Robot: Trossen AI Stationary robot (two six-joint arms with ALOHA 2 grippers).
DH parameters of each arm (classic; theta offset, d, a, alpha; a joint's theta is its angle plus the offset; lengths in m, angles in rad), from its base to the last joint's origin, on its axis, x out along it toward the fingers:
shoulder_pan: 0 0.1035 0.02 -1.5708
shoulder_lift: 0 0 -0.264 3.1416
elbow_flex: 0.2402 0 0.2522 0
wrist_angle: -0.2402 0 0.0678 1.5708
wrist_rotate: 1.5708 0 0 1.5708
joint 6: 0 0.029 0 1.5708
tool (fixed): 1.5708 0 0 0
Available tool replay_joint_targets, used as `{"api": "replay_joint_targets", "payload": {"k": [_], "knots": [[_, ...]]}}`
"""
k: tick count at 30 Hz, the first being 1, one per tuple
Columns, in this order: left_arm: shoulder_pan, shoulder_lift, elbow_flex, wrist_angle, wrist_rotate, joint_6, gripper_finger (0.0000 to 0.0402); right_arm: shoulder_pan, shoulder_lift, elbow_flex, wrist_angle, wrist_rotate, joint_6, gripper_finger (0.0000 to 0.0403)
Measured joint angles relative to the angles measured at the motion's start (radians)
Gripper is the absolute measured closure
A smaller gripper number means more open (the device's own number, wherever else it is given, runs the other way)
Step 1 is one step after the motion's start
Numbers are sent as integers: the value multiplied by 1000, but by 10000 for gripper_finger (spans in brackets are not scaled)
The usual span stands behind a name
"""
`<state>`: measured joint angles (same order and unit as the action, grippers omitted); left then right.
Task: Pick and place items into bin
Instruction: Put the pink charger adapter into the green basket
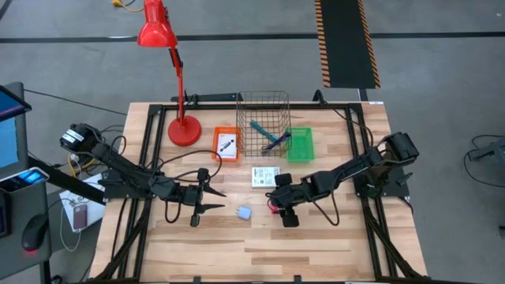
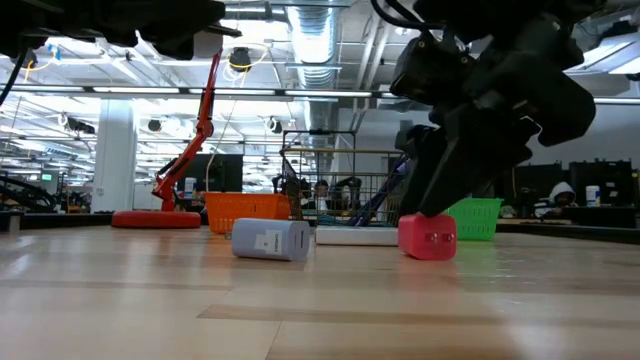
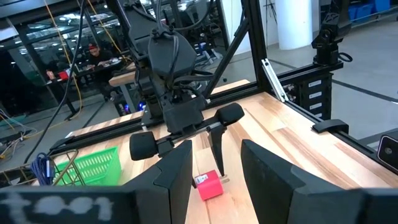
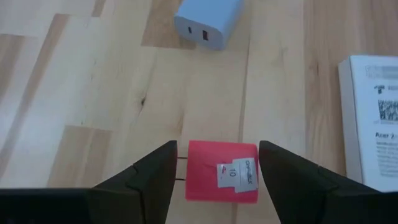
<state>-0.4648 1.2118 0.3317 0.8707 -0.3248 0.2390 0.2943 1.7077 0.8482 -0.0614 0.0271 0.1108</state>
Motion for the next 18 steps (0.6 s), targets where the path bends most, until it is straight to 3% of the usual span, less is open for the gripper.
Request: {"api": "replay_joint_targets", "payload": {"k": [18], "knots": [[0, 0, 0, 0, 1, 0, 274, 0, 0, 0, -41, -4, 13, 202]]}}
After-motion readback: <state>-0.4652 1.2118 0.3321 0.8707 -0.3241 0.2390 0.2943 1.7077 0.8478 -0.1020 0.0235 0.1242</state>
